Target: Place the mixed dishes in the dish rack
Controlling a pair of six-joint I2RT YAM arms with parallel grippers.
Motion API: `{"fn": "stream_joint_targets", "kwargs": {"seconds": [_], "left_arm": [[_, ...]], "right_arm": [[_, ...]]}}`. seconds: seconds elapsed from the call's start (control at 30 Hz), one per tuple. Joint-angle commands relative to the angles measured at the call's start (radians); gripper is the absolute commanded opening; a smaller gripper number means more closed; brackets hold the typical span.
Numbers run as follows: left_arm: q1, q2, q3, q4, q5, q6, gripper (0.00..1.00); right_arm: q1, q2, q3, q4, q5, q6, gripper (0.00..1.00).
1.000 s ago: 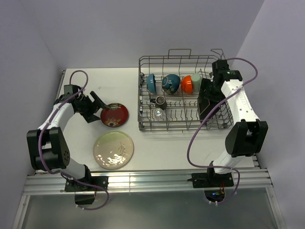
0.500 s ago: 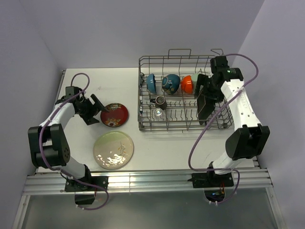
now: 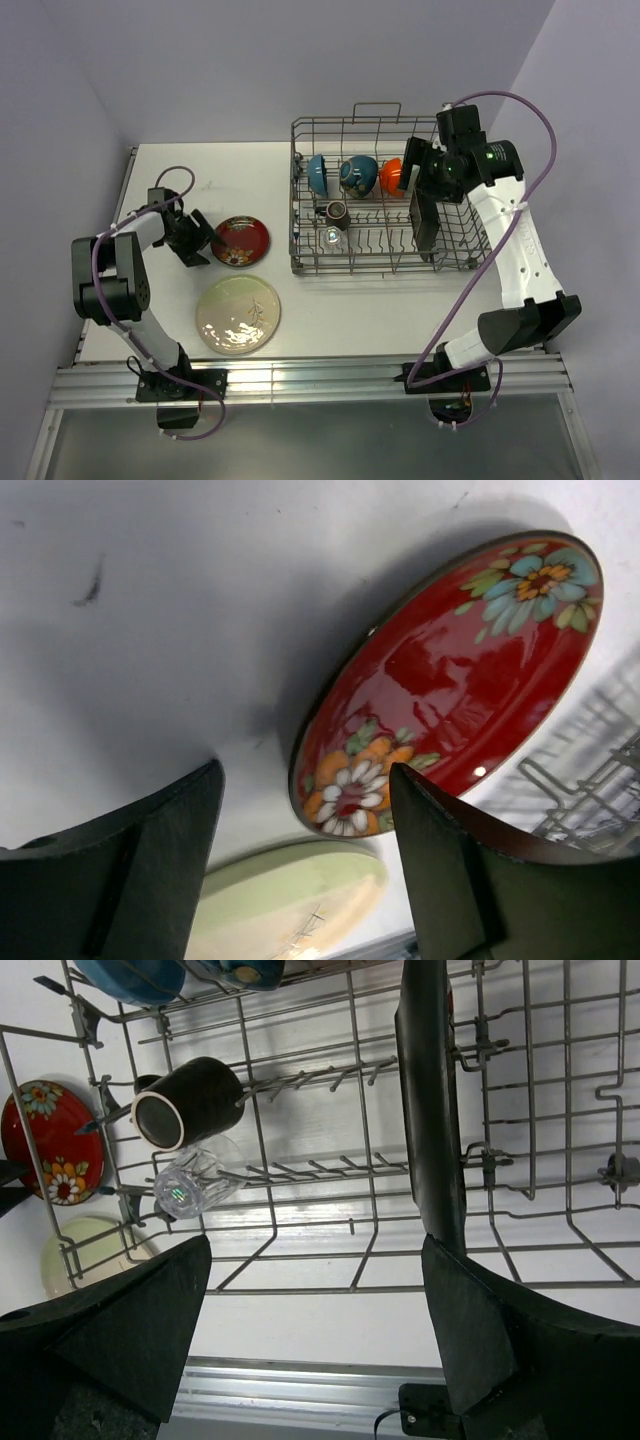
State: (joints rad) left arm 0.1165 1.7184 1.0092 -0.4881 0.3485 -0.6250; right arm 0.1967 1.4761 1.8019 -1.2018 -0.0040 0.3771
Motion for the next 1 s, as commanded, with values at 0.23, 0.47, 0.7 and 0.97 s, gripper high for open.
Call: {"fn": "stream_joint_targets", "kwargs": {"seconds": [0.23,0.47,0.7,0.97], "left_arm": [[-0.001,0.156,0.086,0.117,-0.042,-0.033,0.51],[-0.012,0.185,0.086,0.135,-0.048,-0.064,0.0],[-0.009,-0.024,0.063,0.022,-0.098,-0.065,0.0],[-0.012,-0.379,0.048,-0.211,-0.103,-0.13,0.0]], "right_arm": [[0.009,-0.089,0.053,-0.035,0.038,0.009,0.93],[0.191,-0.047,0.154,-0.056,0.154,-0.046,0.93],[0.408,0.05,0.226,-0.032,0.259,-0.104,0.98],[0.673,0.088,0.102,0.175,0.341,-0.23,1.0]]}}
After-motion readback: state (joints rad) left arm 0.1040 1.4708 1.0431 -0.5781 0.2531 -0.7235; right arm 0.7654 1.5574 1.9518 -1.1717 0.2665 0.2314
